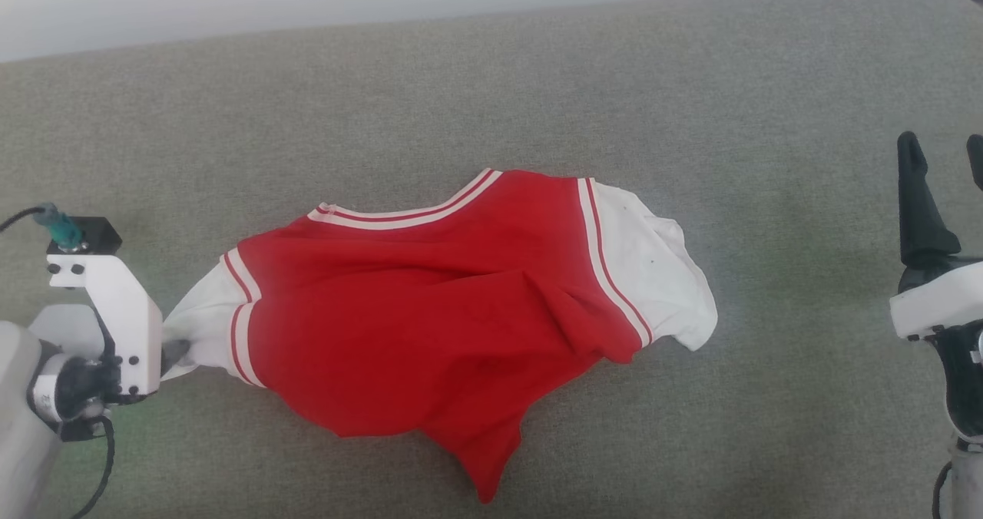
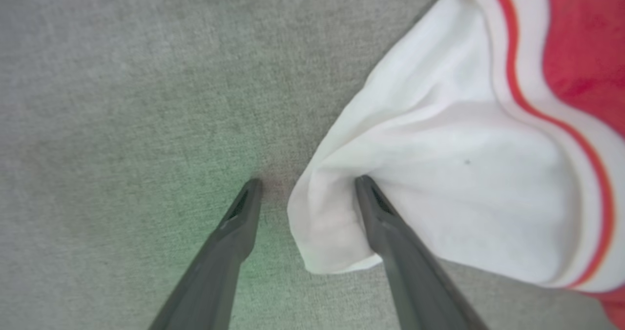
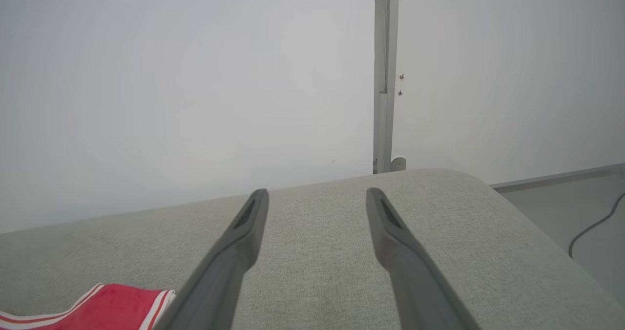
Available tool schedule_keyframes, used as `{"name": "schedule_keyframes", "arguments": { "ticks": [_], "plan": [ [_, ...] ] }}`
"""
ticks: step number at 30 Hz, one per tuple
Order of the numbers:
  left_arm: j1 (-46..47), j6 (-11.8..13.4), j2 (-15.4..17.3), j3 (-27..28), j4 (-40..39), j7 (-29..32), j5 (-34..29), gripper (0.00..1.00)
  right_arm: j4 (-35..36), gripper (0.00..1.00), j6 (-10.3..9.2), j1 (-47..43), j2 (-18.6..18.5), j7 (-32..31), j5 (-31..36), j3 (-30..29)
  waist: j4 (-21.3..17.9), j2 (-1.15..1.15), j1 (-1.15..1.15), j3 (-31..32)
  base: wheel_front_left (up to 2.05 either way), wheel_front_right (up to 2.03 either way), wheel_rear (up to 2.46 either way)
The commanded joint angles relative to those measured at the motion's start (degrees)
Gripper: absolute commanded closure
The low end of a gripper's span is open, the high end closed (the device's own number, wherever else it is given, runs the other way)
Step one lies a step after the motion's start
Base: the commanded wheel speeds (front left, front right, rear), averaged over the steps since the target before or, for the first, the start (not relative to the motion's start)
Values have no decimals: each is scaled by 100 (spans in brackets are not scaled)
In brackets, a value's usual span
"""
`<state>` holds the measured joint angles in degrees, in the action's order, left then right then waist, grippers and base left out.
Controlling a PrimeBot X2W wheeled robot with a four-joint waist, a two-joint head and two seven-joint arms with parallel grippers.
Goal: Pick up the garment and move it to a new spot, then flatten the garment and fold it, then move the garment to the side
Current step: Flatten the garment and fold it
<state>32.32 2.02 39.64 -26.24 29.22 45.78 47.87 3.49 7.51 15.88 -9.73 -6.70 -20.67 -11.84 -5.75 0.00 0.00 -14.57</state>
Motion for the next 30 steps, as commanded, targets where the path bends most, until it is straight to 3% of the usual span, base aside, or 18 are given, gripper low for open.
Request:
{"name": "schedule_keyframes", "arguments": {
  "ticks": [1, 3, 4, 13, 22, 30],
  "plan": [
    [-120, 46, -15, -80, 147, 114, 39, 22, 28, 0, -4, 39, -30, -40, -34, -3, -6, 0, 0, -9, 0, 0, 0],
    [-182, 54, -44, -80, 188, 228, 104, 92, 32, 0, -4, 13, -51, -133, -66, 30, -11, 0, 0, -23, 0, 0, 0],
    [-200, 47, -68, -85, 197, 272, 144, 100, 24, 0, -4, -14, -50, -208, -105, 50, -10, 0, 0, -27, 0, 0, 0],
    [-142, -19, -262, -180, 67, 183, 149, 100, 52, 0, -4, -297, -395, -1282, -454, 571, 154, 0, 0, -56, 0, 0, 0],
    [48, -29, -224, -238, -117, 144, 23, 100, 8, 0, -4, -197, -518, -1530, -555, 599, 296, 0, 0, -112, 0, 0, 0],
    [106, -10, -262, -244, -194, 63, 26, 100, -201, 0, -4, -264, -612, -2321, -774, 1051, 361, 0, 0, -163, 0, 0, 0]
  ]
}}
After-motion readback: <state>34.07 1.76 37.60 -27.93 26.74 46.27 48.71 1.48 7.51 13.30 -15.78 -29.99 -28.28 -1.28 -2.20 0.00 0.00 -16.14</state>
